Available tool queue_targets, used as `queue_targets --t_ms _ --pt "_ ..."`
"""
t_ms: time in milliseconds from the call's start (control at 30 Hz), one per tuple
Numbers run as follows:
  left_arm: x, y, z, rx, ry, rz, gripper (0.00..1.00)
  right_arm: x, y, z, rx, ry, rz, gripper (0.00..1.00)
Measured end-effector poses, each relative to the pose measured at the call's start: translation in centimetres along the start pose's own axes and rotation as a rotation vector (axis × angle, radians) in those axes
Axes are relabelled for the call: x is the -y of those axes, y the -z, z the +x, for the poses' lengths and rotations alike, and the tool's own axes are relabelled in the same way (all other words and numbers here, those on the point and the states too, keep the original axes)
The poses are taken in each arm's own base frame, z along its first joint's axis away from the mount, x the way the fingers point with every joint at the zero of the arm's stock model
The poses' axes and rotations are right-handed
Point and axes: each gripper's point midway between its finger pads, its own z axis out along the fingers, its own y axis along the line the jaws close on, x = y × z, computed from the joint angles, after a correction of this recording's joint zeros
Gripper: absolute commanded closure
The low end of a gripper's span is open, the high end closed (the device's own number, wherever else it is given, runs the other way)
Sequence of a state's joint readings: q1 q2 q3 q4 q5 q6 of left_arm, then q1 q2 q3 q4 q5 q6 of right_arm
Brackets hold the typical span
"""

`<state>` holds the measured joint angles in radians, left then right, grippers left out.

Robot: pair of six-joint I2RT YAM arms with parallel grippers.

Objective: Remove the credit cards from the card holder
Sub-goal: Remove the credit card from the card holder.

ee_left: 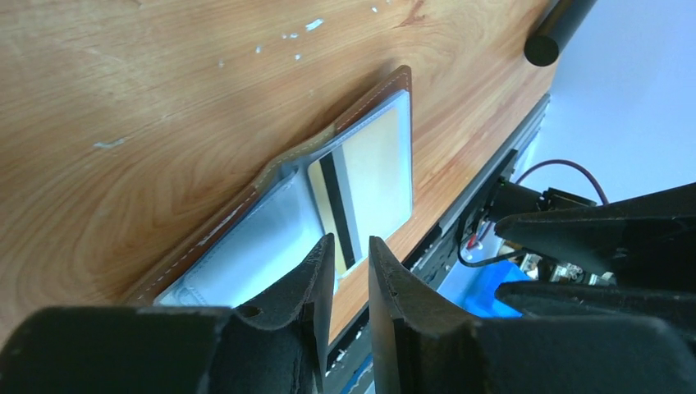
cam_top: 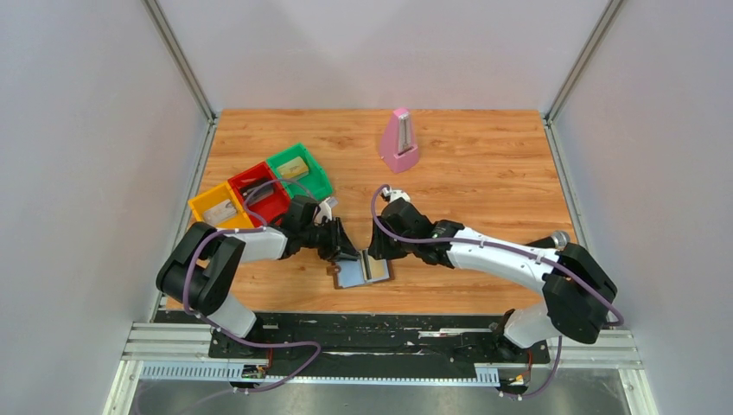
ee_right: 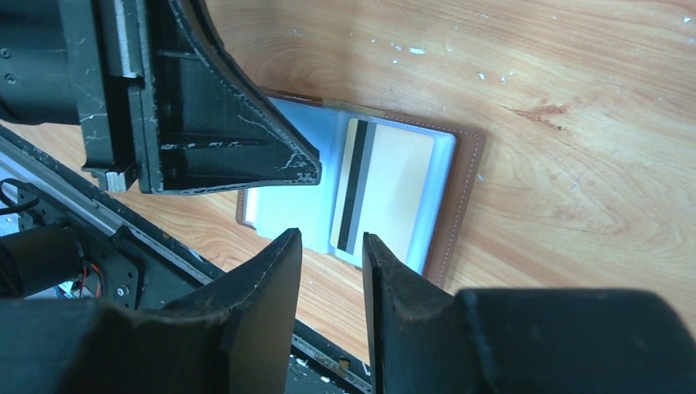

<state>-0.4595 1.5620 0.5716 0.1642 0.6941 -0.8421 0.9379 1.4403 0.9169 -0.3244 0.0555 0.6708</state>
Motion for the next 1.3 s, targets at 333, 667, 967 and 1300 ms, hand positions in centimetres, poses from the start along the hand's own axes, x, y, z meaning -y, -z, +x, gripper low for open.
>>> queue_targets --t_ms 333,667,967,1300 --pt "-1.4 0.1 0.0 0.016 -0.017 -0.074 0.67 1.4 -1.6 0.5 -0.047 -0.022 -0.025 0.70" --pt "-1.2 0.0 -0.5 0.037 -0.035 -0.067 0.65 3.1 -3.7 2.5 -0.117 -0.059 -0.063 0.72" --pt "-1.2 -0.4 -1.0 0.052 -0.052 -0.047 0.62 4.5 -4.6 3.9 -0.148 -0.094 -0.053 0.75" --pt "-1.6 -1.0 -1.2 0.054 -0.053 -0.041 0.61 4.6 -4.8 3.8 -0.138 -0.128 -0.064 0.76"
